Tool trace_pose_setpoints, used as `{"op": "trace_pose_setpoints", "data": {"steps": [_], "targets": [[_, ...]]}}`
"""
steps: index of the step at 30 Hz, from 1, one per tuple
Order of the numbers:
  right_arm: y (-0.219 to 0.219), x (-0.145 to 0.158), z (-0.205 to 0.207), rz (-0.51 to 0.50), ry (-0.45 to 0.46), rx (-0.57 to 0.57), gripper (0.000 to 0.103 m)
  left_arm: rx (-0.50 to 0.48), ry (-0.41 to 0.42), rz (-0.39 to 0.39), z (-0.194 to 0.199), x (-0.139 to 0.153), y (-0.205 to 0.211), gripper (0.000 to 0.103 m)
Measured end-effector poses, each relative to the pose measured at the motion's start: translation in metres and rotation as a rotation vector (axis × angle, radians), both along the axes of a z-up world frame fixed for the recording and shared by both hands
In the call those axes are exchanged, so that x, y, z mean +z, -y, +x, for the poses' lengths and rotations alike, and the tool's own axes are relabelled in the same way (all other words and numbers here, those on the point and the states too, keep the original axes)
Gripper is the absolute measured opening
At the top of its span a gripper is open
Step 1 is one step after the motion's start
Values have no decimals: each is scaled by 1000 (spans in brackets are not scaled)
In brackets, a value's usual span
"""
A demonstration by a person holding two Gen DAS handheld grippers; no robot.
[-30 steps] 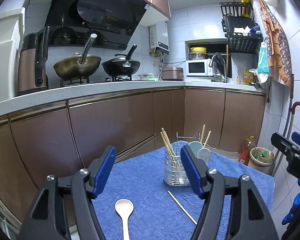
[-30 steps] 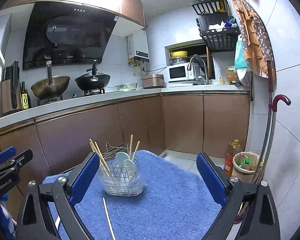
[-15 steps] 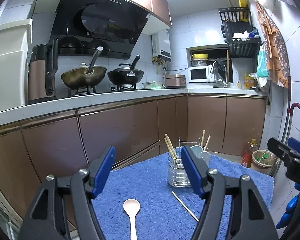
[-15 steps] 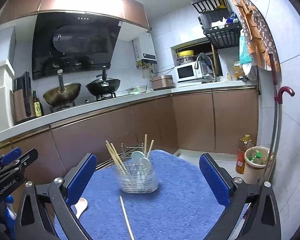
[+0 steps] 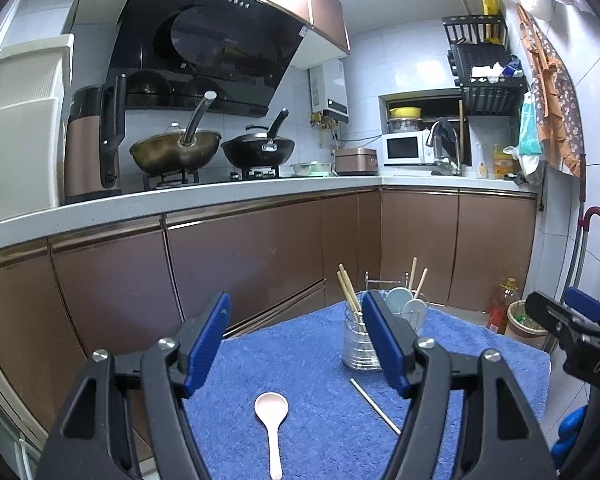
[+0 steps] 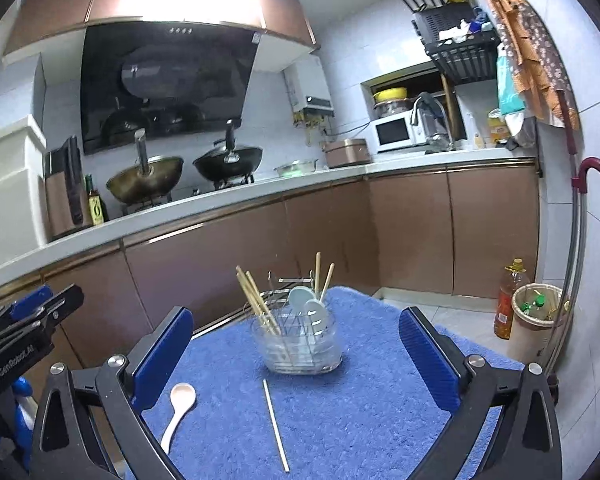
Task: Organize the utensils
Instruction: 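Withdraw both open tools back over the pink spoon and last chopstick, then close the left tool on the pink spoon while the right tool grasps the last chopstick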
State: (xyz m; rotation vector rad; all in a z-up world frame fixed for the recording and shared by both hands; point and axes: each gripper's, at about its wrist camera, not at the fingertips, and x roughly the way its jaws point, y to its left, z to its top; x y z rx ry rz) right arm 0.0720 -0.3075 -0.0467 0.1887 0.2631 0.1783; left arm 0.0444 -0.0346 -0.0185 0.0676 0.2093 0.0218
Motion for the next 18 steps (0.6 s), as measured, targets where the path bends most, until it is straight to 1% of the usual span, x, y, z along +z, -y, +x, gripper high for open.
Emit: {"op": "trace_pose_setpoints", "data": {"steps": [3,8,13,18], "targets": [[-6,-3,7,-32,-44,0,103,7,-18,-11,4,-5,-3,67],[-13,-12,16,-83,-86,-2,103,11,-49,-22,12,-13,-5,67],[-17,-21,26,-114,-120,8,103,11,-94,-33,24,-24,-7,67],[-18,-29,36,-117,-151,12,103,11,-139,-36,39,-37,-8,66]]}}
